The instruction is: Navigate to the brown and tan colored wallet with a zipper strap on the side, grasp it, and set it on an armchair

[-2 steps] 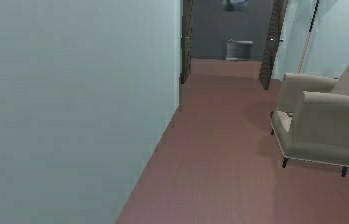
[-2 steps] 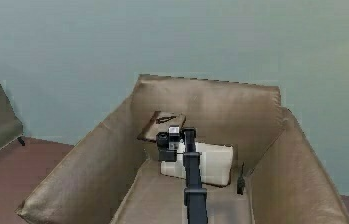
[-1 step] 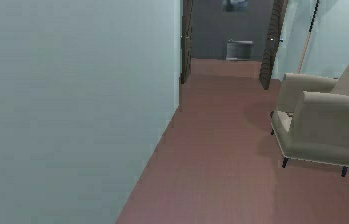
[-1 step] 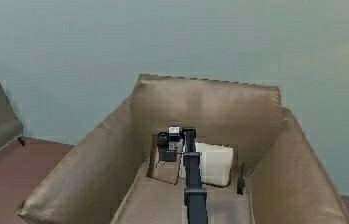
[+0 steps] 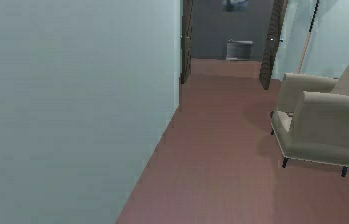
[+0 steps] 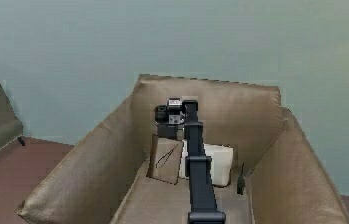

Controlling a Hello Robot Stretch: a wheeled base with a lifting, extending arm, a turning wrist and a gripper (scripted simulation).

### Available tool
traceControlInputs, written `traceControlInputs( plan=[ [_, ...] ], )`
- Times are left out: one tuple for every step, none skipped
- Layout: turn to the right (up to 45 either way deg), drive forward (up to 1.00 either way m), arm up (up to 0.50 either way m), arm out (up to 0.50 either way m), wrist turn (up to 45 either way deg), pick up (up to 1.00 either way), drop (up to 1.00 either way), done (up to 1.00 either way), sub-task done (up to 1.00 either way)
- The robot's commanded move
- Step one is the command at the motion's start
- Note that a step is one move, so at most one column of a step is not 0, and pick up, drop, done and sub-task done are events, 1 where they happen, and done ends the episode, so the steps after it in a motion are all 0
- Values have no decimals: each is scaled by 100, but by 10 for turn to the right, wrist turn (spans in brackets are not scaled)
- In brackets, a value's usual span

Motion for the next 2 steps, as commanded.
traceControlInputs(
  plan=[
    [0,0,0,-8,0,0,0,0,0],
    [0,0,0,0,0,0,0,100,0]
  ],
)
